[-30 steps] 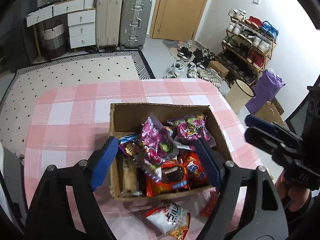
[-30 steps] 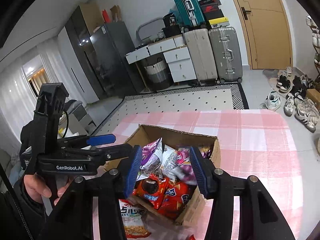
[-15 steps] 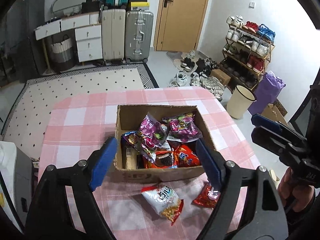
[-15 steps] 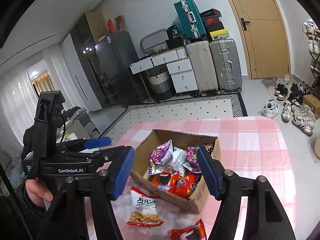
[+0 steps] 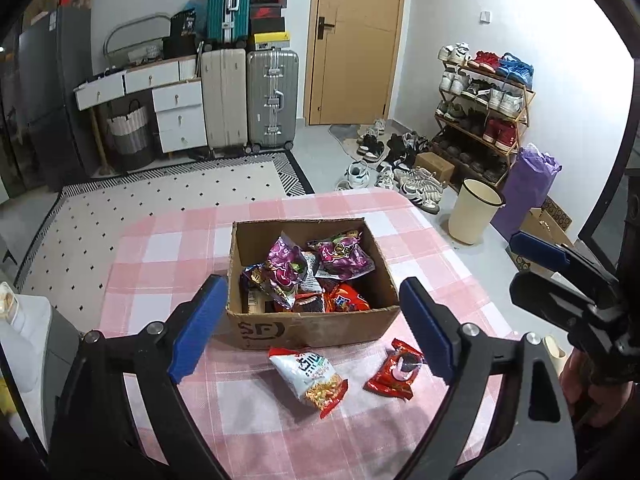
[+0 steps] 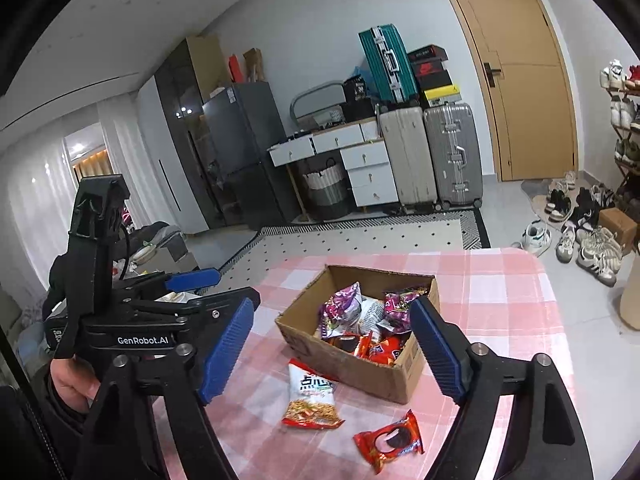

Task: Organize snacks
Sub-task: 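Withdraw both grippers from the box toward the noodle bag and Oreo pack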

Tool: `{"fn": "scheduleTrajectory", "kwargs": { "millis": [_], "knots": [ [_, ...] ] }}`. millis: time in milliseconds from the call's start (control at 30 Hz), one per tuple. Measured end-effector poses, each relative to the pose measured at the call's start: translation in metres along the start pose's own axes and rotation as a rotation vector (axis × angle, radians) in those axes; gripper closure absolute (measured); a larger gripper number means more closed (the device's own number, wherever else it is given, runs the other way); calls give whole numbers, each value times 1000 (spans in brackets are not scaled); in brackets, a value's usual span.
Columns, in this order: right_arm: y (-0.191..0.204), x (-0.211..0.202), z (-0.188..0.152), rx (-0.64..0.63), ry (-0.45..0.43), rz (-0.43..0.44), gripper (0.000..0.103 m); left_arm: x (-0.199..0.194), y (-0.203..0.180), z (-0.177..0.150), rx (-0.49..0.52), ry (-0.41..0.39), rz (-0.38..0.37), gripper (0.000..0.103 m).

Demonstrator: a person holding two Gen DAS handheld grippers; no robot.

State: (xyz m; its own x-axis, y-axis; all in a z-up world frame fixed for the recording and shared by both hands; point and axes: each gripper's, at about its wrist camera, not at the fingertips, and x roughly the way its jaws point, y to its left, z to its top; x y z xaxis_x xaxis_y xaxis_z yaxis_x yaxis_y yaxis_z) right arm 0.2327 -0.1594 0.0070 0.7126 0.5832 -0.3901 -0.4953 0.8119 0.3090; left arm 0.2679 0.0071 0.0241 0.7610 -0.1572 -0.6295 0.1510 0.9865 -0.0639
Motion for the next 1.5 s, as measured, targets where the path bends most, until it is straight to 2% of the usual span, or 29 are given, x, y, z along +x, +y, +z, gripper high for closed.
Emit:
{"fn": "scheduleTrajectory", "kwargs": {
  "millis": [67,200,533,833,1100,1500],
  "knots": [
    [5,-8,-2,-8,-8,1,19,-11,-3,-3,5,-10,-1,14],
    [14,-26,-9,-17,-20,0,17,-36,-11,-10,13,-44,8,1],
    [22,-58,-29,-6,-40,-12,10,-78,-14,-35,2,-80,17,1],
    [18,-66,-67,32,2,-57,6,-93,-8,-69,-30,-80,24,1],
    [6,-51,-102,79,70,-88,4,-73,-3,-103,-60,-32,18,1],
    [-29,8,-142,152,205,-105,4,-8,11,-142,-104,65,-2,1]
  ]
}}
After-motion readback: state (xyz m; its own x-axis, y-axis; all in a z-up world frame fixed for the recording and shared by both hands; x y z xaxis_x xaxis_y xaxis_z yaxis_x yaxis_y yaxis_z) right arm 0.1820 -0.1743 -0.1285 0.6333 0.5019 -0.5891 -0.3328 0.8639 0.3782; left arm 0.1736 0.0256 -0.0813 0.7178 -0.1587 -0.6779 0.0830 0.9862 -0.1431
